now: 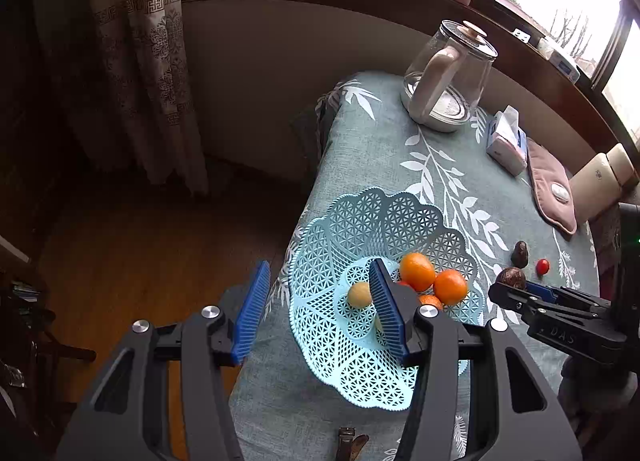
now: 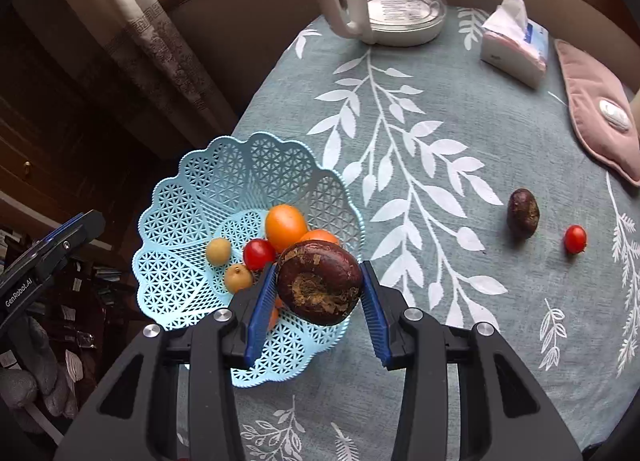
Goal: Organize fruits
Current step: 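Open the left gripper over the basket while the right gripper carries the brown fruit in and releases it, then withdraw both tools from the basket toward the last brown fruit and tomato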
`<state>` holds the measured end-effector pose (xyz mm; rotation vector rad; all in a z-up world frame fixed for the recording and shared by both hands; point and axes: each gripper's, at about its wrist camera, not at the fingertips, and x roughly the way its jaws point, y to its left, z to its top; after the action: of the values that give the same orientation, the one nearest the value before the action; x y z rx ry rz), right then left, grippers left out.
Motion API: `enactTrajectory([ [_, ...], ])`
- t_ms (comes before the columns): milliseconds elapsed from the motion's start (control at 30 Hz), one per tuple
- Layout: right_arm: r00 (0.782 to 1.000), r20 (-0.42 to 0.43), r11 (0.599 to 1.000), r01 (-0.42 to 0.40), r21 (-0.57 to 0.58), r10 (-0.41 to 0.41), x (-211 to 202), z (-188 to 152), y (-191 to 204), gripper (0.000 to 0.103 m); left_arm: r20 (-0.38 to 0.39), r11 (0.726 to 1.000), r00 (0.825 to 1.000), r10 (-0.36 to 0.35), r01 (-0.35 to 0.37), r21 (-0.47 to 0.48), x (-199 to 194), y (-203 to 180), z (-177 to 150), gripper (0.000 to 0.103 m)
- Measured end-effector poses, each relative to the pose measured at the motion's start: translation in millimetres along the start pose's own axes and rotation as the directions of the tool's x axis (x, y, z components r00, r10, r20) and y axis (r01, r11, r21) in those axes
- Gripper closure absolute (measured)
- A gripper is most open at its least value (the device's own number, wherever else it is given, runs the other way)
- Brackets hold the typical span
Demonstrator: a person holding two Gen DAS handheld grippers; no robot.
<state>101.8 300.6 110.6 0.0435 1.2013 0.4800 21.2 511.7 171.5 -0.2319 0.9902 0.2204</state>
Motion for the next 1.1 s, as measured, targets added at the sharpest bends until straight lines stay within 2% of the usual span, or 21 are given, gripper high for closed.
enactTrajectory([
  [333,0.992,-0.065,0.987,-0.116,-0.107,0.109,17,-5,58,0.061,0.002,0.999,1.000,0.023,-0.023,-0.041,-7,21,-10,0.050],
  [533,0.983,-0.084,0.977,-0.175,-0.119,0.165,21,-3,76,0.061,0.006,0.998,1.000,0.029,-0.029,-0.048,-10,23,-12,0.050],
  [567,0.980,-0.085,0.975,-0.187,-0.122,0.178,20,-3,78,0.059,0.005,0.998,1.000,0.030,-0.030,-0.049,-10,23,-12,0.049],
  [600,0.978,-0.083,0.972,-0.201,-0.123,0.192,18,-3,79,0.052,0.005,0.998,0.999,0.032,-0.032,-0.053,-10,23,-13,0.044],
  [633,0.977,-0.075,0.971,-0.207,-0.124,0.199,16,-4,79,0.049,0.008,0.998,0.999,0.035,-0.034,-0.057,-11,23,-13,0.038],
  [967,0.990,-0.028,0.991,-0.137,-0.005,0.137,5,-7,30,0.047,0.008,0.999,1.000,0.028,-0.027,-0.041,-10,12,-10,0.037],
  [1033,0.993,-0.020,0.993,-0.116,0.028,0.117,2,-9,17,0.047,0.005,0.999,1.000,0.026,-0.026,-0.044,-9,8,-9,0.027],
  [1100,0.995,-0.011,0.994,-0.095,0.060,0.096,0,-10,4,0.047,0.008,0.999,1.000,0.021,-0.021,-0.039,-9,3,-8,0.026],
])
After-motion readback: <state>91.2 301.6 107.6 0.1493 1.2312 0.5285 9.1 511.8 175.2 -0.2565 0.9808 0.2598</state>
